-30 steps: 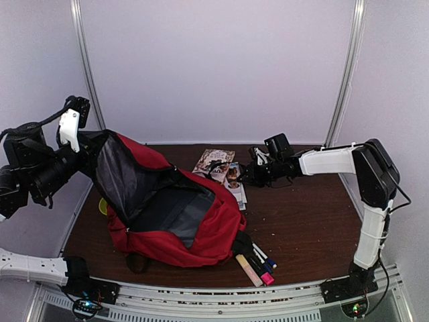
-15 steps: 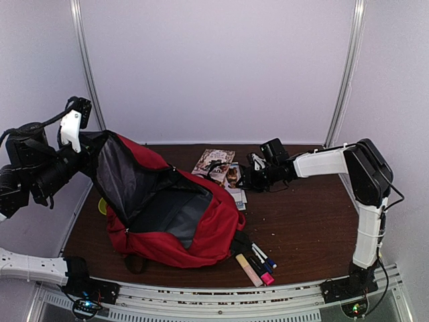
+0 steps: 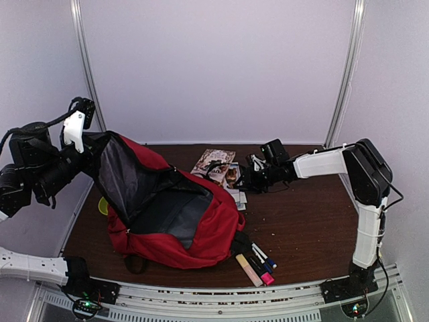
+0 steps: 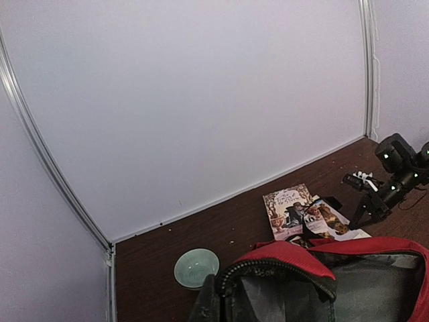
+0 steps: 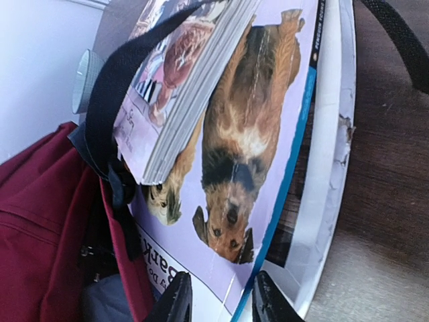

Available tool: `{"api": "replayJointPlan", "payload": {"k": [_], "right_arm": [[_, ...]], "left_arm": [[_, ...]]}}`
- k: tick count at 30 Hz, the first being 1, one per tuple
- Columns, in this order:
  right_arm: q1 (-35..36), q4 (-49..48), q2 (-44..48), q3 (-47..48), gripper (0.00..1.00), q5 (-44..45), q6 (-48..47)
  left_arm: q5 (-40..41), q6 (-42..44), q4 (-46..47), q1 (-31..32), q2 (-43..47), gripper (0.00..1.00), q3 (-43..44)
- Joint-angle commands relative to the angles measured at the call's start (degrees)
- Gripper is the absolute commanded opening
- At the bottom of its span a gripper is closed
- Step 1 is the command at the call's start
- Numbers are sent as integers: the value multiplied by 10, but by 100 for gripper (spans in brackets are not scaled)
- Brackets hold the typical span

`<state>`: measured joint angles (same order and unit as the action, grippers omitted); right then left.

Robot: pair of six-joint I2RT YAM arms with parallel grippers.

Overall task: Pack the student bag
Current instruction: Place the largest pocket in the student bag.

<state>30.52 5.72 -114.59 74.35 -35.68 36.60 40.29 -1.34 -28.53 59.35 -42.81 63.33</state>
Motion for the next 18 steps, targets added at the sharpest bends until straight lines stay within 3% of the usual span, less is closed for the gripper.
{"api": "replayJointPlan", "payload": {"k": [1,13,18], "right_arm": [[3,-72,-22,-10,33,-48,61],[3,-80,-27,-21,41,12,89],[7,-119,-31,-36,47,40,142]], "left_arm": [[13,-2,45,1,16,0,-4],[23,10,52,1,13,0,-11],[56,36,83,-3,19,0,-43]]}}
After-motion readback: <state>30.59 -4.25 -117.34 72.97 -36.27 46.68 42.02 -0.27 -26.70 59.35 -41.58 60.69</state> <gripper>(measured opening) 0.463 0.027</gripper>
